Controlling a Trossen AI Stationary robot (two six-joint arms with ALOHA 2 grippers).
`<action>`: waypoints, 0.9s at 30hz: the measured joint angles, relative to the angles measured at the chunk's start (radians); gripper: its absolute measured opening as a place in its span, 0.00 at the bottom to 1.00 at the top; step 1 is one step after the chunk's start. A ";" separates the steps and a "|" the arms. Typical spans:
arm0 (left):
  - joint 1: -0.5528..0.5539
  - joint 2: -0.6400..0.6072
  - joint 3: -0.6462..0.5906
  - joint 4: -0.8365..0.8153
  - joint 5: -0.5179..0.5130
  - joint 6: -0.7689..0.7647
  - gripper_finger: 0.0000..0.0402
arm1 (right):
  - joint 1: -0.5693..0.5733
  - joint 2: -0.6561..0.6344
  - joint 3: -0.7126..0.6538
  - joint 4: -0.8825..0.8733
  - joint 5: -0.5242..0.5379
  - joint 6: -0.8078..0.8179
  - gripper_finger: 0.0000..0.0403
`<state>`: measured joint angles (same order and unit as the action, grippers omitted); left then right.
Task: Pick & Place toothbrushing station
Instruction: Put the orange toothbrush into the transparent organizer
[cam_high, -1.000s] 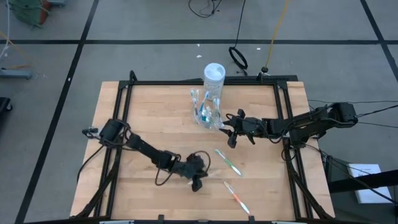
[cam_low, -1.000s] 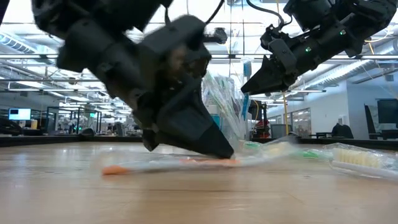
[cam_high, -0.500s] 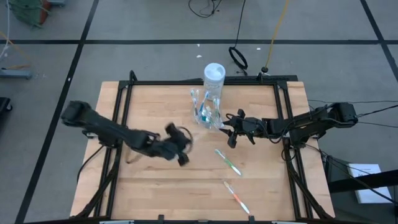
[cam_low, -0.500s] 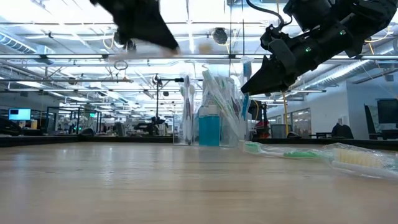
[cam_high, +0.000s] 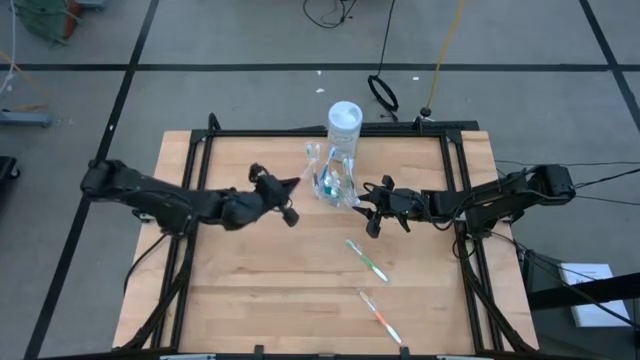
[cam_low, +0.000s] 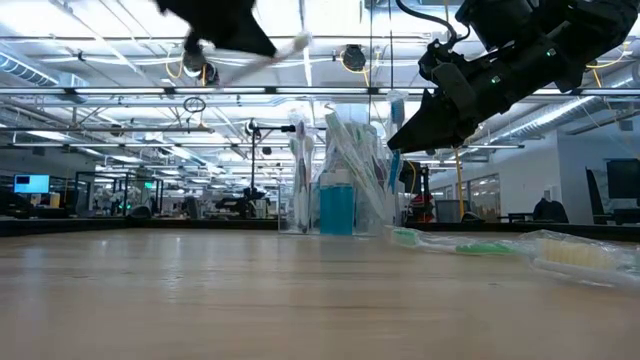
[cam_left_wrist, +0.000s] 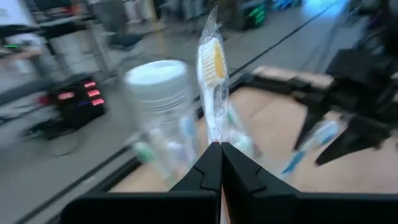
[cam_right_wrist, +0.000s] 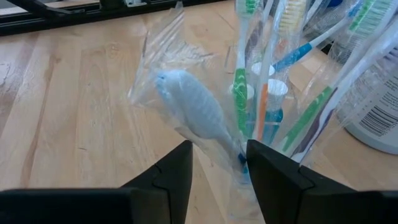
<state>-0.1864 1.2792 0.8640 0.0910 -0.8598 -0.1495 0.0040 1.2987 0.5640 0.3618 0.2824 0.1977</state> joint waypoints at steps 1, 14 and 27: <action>0.028 0.004 -0.048 0.112 0.061 0.026 0.00 | 0.000 0.000 0.000 0.000 0.000 0.000 0.35; 0.266 0.317 -0.501 1.357 0.250 0.086 0.00 | 0.000 0.000 0.001 0.008 0.000 0.000 0.35; 0.397 0.603 -0.268 1.453 0.338 0.152 0.00 | 0.000 0.000 0.001 0.007 0.000 0.000 0.35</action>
<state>0.2101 1.8818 0.5958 1.5443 -0.5214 0.0028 0.0040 1.2987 0.5652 0.3688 0.2821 0.1974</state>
